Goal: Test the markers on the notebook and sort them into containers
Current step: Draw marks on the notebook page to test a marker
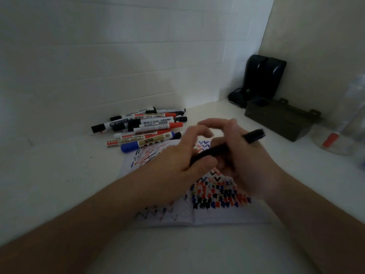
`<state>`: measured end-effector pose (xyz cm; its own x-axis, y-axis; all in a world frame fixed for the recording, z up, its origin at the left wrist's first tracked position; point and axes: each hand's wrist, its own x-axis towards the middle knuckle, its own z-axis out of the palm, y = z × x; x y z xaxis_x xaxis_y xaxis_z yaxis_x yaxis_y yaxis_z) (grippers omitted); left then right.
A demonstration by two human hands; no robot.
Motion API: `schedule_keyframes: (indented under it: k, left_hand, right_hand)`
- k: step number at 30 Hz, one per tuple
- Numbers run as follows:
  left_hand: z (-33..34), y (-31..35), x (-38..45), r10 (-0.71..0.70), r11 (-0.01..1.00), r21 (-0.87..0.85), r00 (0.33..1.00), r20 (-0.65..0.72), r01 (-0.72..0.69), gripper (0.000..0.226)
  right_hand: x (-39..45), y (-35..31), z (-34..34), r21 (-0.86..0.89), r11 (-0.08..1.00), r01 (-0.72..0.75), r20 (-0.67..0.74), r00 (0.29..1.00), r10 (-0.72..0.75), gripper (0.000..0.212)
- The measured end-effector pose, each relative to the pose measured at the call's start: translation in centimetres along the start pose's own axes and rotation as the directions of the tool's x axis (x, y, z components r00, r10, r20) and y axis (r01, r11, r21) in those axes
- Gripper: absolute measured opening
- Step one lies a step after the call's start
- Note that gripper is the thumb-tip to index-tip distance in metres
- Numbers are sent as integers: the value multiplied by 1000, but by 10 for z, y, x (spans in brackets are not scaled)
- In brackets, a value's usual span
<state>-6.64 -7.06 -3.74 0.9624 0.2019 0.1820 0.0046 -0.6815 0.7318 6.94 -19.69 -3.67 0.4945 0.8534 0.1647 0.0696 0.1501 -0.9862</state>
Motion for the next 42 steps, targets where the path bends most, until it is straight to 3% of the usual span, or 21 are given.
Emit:
schedule_keyframes:
  k: [4,9,12,14,20,27,37,42]
  left_hand:
    - [-8,-10,1,-106,994,36,994,-27,106,23]
    - [4,-19,1,-18,900,433,988,150,-50,25]
    - [8,-13,1,21,846,522,985,172,-109,37]
    - [9,-14,1,15,838,536,986,164,-101,40]
    - [12,-15,5,-23,833,550,988,151,-65,46]
    - [13,-15,5,-37,825,563,989,140,-48,43]
    - [13,-16,5,-34,831,554,990,139,-49,44]
    - [13,-17,5,-37,836,547,990,135,-43,45]
  right_hand:
    - [1,-28,-46,125,991,-45,3,999,45,39]
    - [-22,-31,-62,-134,988,-76,188,977,101,32]
    - [-49,-6,-58,-275,952,-135,167,968,185,17]
    - [-60,5,-59,-286,947,-146,99,978,181,12]
    - [-61,9,-60,-442,897,-23,-82,996,-15,27]
    - [-62,12,-54,-476,877,-72,-85,996,35,25]
    - [-59,10,-58,-389,902,-186,-187,975,120,25]
    - [-60,11,-56,-514,843,-159,-153,984,93,25]
